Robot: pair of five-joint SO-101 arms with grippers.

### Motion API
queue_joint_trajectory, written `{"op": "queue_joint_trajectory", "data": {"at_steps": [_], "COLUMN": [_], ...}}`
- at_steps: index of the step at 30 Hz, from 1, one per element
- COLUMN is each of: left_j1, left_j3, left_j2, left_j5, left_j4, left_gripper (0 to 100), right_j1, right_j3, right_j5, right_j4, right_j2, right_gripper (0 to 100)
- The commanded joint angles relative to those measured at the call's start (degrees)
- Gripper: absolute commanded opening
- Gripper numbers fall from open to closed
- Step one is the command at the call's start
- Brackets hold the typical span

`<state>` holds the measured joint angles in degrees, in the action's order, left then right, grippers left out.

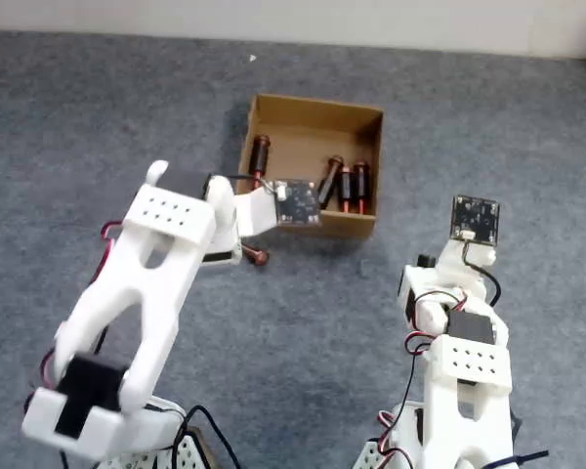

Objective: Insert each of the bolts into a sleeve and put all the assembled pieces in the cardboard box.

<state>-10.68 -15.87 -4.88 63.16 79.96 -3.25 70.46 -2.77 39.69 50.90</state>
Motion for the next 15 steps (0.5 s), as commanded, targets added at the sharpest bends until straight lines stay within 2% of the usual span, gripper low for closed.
{"op": "queue_joint_trajectory", "data": {"at_steps": [1,7,15], "left_j1": [-0.9,-1.0,-3.6], "left_j3": [4.7,4.9,5.8], "left_j2": [4.9,10.5,17.2], "left_j5": [9.8,15.5,15.9], "left_j4": [1.3,-1.9,-8.2], "left_gripper": [19,19,19], "right_j1": [-0.7,-0.7,-0.7], "right_j3": [-0.9,-0.9,-0.9], "right_j5": [-0.9,-0.9,-1.0], "right_j4": [-1.8,-1.7,-1.7], "right_j2": [1.9,1.9,1.9], "right_gripper": [0.5,0.5,0.5]}}
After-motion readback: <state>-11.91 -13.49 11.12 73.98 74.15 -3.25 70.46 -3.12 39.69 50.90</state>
